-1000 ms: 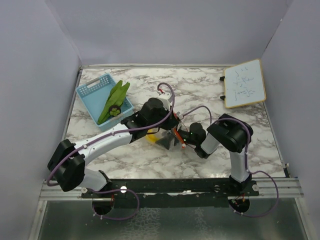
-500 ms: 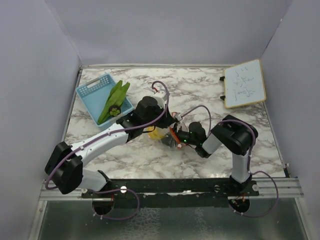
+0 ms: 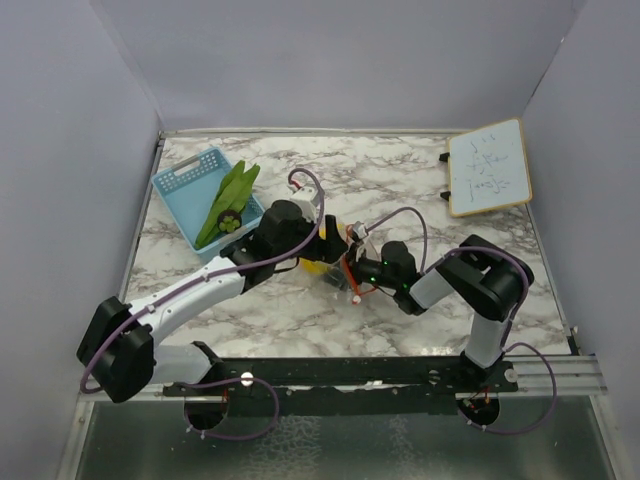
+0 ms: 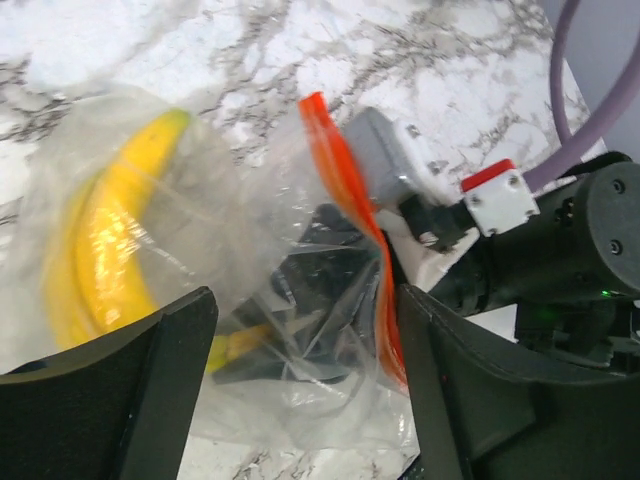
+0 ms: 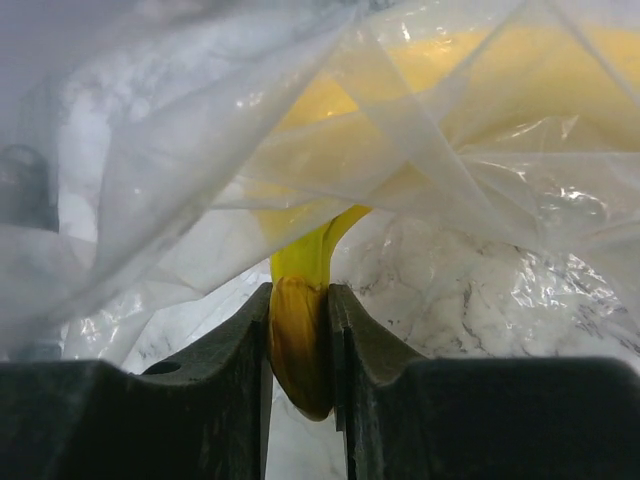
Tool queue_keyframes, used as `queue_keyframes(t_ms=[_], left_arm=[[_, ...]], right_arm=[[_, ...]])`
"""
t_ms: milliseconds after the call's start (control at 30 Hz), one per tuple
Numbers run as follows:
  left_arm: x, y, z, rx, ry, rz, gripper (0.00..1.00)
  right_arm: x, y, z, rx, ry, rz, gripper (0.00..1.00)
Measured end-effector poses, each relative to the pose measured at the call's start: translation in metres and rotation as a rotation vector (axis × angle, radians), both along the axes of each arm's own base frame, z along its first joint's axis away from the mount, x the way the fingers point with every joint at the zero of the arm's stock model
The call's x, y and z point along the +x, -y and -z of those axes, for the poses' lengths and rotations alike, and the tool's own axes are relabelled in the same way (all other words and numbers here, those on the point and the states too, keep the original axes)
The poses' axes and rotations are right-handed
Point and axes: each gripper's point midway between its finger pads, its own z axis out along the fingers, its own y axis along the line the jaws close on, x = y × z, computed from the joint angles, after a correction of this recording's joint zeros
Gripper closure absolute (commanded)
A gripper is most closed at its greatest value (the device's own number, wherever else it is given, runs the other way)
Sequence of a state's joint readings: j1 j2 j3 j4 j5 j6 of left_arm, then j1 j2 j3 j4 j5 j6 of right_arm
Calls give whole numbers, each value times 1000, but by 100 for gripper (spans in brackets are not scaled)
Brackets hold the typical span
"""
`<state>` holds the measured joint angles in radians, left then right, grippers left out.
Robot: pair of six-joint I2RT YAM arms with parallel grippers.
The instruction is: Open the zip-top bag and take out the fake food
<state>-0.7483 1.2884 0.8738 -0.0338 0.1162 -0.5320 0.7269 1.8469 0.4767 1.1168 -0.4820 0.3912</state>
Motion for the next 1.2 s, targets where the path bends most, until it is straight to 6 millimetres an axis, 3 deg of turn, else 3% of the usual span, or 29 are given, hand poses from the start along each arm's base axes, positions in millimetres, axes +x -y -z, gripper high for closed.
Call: queue_keyframes(t_ms=[100,200,367,567,900,967,1100,1200], left_arm=[[6,-20,-2,-1,20,-65,18],[16,-45,2,-5,25,-163,24],[17,-80,31,-9,-7,-312,15],[-8,-97,71,-55,-54,-354,14],[-15,-118,87,-89,-43,-454,7],[-9,-121,94,-67,-47,-468,11],[3,-127,121,-6,-99,-499,35],[2,-129,140,37,-141,-505,47]], right_arm=[[0,0,-1,3,-3,1,86],[-3,2,-1,8,-15,5,86],[-7,4,-4,35,-37,12,86],[-6,0,-18,98,-50,15,87],[-8,-8,-36,161,-73,-13,88],[-6,-7,-37,169,-79,-7,88],[-10,-7,-44,198,-89,-25,88],[-15,-5,-44,208,-102,-32,88]])
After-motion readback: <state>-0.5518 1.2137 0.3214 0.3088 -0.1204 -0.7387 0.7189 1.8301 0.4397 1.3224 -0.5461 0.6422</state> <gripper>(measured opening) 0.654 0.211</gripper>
